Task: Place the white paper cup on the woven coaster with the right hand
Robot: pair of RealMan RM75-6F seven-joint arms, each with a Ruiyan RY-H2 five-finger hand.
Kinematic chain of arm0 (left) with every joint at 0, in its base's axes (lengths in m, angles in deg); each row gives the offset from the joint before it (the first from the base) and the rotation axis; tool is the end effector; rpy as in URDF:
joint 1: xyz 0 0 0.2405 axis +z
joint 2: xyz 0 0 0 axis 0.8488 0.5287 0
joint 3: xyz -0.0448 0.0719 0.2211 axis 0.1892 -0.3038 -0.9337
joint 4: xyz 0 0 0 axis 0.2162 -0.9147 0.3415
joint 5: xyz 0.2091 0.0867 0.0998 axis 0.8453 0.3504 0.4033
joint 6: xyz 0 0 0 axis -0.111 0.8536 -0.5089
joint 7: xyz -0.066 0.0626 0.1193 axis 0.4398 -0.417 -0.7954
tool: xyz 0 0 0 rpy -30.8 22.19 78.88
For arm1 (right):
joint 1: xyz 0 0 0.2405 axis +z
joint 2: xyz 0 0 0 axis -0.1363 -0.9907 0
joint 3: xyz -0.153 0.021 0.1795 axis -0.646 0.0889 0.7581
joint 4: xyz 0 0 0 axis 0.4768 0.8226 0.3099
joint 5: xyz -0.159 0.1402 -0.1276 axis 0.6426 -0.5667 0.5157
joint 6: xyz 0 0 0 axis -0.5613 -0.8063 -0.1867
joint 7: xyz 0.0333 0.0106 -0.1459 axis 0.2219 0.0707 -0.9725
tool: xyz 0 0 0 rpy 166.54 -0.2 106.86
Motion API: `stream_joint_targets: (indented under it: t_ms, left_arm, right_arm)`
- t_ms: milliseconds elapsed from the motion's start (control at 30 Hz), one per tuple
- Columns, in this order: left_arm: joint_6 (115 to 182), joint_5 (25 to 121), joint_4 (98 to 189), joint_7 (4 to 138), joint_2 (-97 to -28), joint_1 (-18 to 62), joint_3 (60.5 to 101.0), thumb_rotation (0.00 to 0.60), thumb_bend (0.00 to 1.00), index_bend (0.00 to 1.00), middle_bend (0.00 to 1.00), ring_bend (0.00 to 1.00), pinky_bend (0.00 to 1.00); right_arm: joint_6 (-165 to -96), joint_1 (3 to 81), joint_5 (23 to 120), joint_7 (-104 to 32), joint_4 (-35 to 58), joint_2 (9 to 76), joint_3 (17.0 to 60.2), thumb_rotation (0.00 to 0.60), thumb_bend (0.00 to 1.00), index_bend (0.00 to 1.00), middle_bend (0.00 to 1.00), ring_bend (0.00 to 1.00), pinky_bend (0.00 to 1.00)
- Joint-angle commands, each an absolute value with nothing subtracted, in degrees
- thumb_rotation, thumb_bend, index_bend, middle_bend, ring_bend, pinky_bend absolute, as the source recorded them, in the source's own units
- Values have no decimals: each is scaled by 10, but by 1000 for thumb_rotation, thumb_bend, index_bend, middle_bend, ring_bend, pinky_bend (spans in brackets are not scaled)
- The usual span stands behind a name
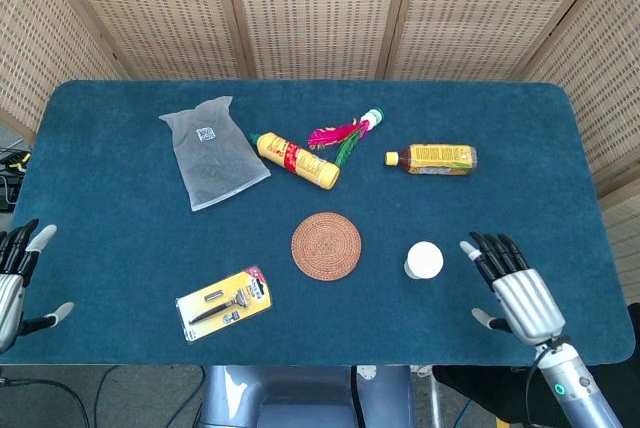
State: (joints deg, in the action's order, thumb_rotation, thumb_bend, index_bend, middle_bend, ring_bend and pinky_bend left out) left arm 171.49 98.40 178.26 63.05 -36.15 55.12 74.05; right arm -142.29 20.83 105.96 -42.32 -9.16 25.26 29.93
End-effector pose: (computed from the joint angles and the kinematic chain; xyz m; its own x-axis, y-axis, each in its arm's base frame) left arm -0.2663 0.1700 0.1291 0.4074 0.0142 0.9131 0.9132 0.0009 -0.4075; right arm -0.2487 -0.2133 0.0660 0.4620 -0.1038 0.8808 -0.8467 -0.3470 0.4032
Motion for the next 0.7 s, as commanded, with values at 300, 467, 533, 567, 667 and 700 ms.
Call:
stream_joint_targets:
  t_ms: [300, 467, 533, 567, 667, 700]
  left_arm:
    - [1678, 947, 1788, 595, -372, 530, 751, 600, 18, 0, 0, 0, 0]
    - [1661, 928, 1787, 579, -379, 520, 756, 600, 16, 0, 0, 0, 0]
    - [1655, 922, 1787, 573, -381, 517, 757, 600, 18, 0, 0, 0, 0]
    - [1653, 920, 1788, 569, -383, 515, 757, 600, 18, 0, 0, 0, 0]
    - [1651, 916, 1788, 564, -385, 512, 758, 600, 17, 0, 0, 0, 0]
    - [1649, 914, 1788, 562, -386, 511, 759, 600, 17, 0, 0, 0, 0]
  right_arm:
    - [-1213, 349, 982, -406, -56, 302, 329, 600, 0, 14, 0, 0, 0]
    - [-1173, 376, 951, -431, -29, 327, 334, 600, 0, 17, 0, 0, 0]
    - [-1165, 382, 940, -440, -24, 333, 335, 600, 0, 21, 0, 0, 0]
    - [-1161, 386, 934, -446, -19, 337, 336, 600, 0, 28, 0, 0, 0]
    - [-1161, 390, 924, -456, -10, 346, 340, 600, 0, 80, 58, 21, 18]
    - [-1165, 391, 920, -462, -5, 351, 342, 600, 0, 116, 113, 68, 57]
